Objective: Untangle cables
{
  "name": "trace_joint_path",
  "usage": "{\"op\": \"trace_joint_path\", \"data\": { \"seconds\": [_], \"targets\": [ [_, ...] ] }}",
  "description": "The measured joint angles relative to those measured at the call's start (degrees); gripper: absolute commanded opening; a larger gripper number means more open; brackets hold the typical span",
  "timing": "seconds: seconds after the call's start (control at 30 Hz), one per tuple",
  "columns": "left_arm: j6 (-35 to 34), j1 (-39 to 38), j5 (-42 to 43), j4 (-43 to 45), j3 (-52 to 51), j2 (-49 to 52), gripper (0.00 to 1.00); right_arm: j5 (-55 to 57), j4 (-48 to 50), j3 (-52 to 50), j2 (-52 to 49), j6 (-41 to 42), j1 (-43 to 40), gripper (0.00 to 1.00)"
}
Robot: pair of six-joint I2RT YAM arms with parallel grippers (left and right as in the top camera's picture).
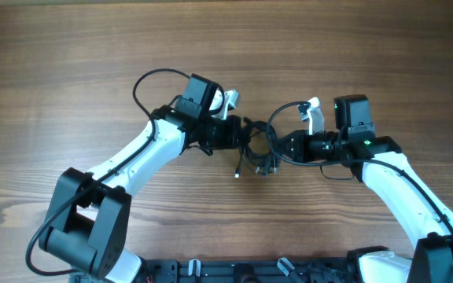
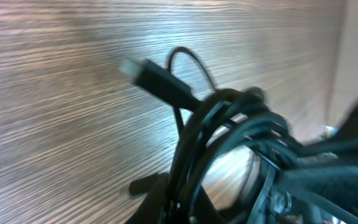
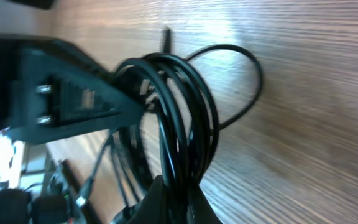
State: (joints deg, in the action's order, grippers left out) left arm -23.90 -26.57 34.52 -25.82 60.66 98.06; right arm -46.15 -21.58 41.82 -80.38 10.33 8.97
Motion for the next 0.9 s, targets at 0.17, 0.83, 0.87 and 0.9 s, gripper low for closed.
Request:
{"op": "trace_joint_path", "data": {
  "seconds": [0.17, 0.83, 0.87, 0.9],
  "targets": [
    [-0.33, -0.26, -6.16, -3.23, 0.04, -0.44, 0.04, -6.38, 1.4, 0.0, -0.07, -1.4, 0.28, 0.04],
    [0.22, 7.61, 3.06, -8.04, 0.85, -2.38, 0.04, -18.38, 11.02, 0.0, -1.33, -1.6, 0.87, 0.04],
    [0.5, 8.46, 4.68, -8.11, 0.85, -2.38, 0.04, -18.38, 11.04, 0.0, -1.33, -1.51, 0.87, 0.04],
    [0.68, 9.31, 6.03, -8.2, 0.85, -2.38, 0.04, -18.32, 11.06, 0.0, -1.33, -1.33, 0.87, 0.04]
  ]
}}
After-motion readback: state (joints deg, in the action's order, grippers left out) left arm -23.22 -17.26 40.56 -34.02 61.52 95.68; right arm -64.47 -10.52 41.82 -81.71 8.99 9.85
